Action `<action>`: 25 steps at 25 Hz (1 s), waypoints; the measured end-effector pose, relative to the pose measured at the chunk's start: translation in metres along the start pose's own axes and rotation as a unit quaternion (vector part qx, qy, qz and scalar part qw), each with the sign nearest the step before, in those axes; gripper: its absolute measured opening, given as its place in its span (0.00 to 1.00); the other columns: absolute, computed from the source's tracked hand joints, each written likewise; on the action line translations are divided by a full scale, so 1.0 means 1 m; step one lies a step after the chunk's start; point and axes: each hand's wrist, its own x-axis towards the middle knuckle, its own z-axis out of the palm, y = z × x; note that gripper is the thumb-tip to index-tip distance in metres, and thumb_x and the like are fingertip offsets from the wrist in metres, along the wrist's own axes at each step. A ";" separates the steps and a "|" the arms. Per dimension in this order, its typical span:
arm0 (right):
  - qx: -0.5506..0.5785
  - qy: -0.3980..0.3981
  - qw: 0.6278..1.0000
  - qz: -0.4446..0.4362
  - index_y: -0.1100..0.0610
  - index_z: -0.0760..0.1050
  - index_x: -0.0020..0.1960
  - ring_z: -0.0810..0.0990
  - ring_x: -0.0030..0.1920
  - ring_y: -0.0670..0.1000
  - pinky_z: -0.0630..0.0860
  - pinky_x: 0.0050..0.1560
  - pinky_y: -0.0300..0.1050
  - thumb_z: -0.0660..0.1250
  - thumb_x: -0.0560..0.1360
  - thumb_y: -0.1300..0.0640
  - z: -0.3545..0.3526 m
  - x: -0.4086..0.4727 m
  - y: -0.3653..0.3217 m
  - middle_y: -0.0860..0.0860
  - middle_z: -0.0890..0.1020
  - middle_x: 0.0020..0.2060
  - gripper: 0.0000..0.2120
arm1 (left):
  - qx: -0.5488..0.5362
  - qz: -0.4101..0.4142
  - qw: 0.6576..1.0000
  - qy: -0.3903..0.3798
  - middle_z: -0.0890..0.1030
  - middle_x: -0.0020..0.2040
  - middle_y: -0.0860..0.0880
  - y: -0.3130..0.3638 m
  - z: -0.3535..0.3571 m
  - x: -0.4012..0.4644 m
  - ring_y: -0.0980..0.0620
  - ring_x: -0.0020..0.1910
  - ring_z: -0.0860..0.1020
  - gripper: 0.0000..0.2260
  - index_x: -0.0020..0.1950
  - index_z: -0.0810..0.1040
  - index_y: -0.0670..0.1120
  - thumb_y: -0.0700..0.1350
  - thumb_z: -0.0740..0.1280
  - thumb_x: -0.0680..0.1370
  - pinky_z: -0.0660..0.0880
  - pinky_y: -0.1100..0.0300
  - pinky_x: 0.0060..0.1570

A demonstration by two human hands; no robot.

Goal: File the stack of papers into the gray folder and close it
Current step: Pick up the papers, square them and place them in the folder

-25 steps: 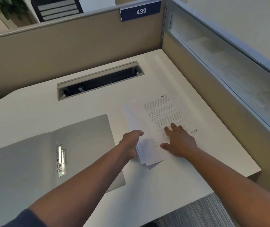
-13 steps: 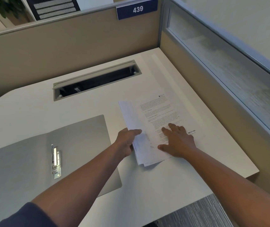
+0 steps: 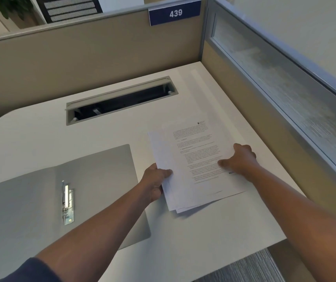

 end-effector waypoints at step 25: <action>0.452 -0.372 0.811 -0.012 0.61 0.75 0.68 0.80 0.61 0.66 0.73 0.63 0.68 0.63 0.79 0.68 0.101 -0.103 -0.120 0.60 0.81 0.63 0.18 | -0.040 0.096 0.991 -0.087 0.85 0.58 0.41 0.001 -0.208 -0.082 0.38 0.56 0.84 0.18 0.64 0.78 0.42 0.34 0.73 0.75 0.80 0.41 0.57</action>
